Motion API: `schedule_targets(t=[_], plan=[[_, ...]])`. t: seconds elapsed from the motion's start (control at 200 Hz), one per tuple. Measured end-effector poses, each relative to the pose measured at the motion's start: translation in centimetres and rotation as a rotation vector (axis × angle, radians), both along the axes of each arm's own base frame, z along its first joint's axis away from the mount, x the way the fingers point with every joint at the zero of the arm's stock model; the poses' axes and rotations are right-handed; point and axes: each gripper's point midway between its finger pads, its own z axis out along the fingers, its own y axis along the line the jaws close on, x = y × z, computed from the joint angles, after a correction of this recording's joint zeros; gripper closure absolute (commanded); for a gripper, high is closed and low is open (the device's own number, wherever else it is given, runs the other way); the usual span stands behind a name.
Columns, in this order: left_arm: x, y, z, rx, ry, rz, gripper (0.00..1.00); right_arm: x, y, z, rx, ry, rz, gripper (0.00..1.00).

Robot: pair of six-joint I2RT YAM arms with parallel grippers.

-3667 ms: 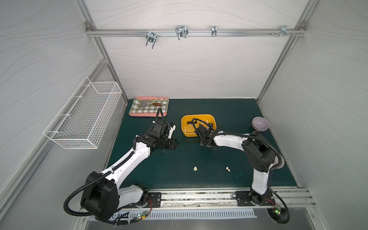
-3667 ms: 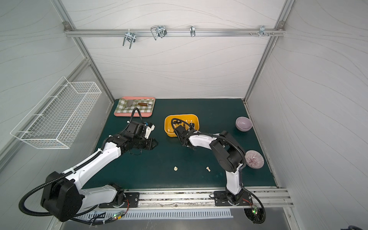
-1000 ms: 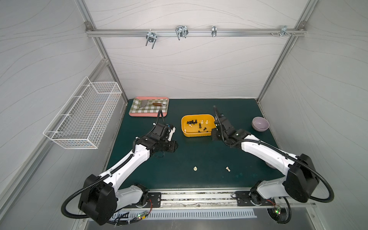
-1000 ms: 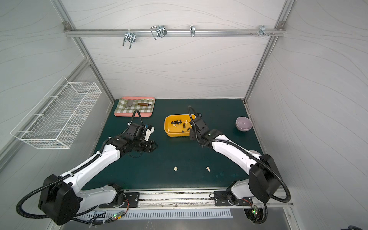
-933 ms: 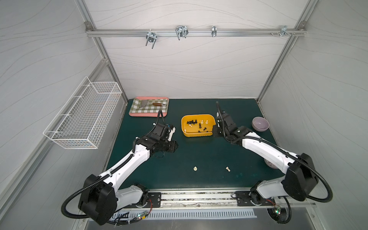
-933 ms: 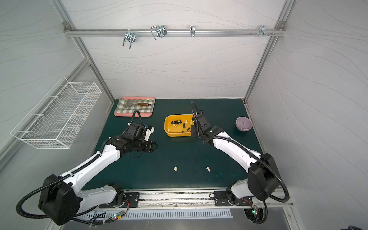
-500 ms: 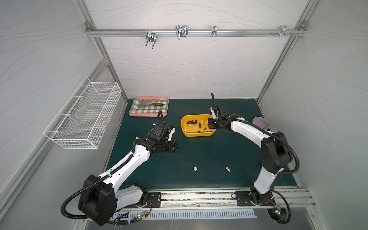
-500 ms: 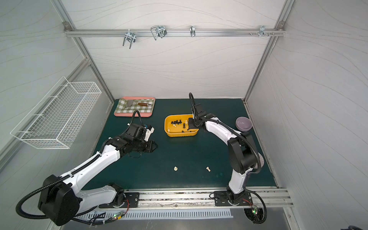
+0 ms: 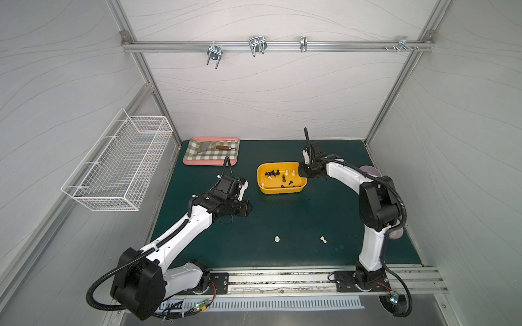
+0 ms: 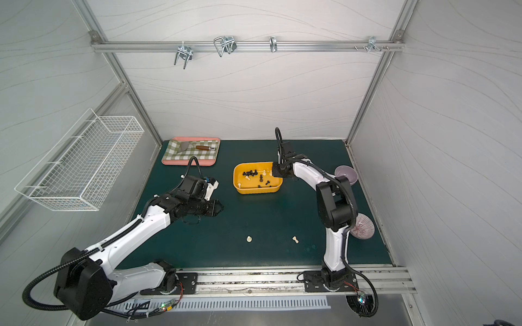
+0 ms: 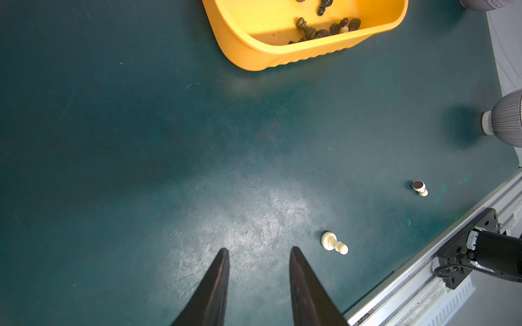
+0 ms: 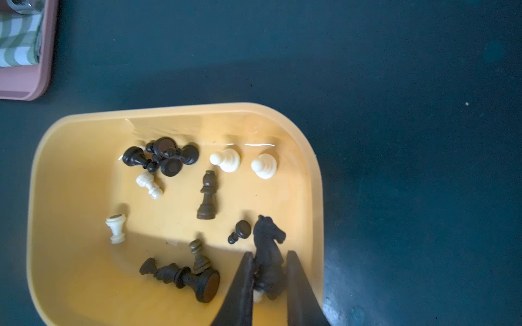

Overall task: Put the chess pieces into the storage box
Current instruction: Place the chess piece in the storage box.

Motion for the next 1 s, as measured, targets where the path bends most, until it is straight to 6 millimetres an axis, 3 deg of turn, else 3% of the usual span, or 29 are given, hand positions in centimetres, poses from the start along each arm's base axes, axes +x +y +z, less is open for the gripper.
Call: schedule_targets(t=[0.31, 0.71, 1.0], plan=[[0.0, 0.0, -0.2, 0.003, 0.006, 0.0, 0.63, 0.0, -0.1, 0.1, 0.003, 0.007, 0.001, 0.72], [0.0, 0.0, -0.5, 0.006, 0.015, -0.001, 0.63, -0.1, -0.2, 0.2, 0.004, 0.007, -0.001, 0.72], [-0.3, -0.2, -0.6, 0.008, 0.018, -0.014, 0.63, -1.7, -0.8, 2.1, 0.02, -0.016, -0.002, 0.72]])
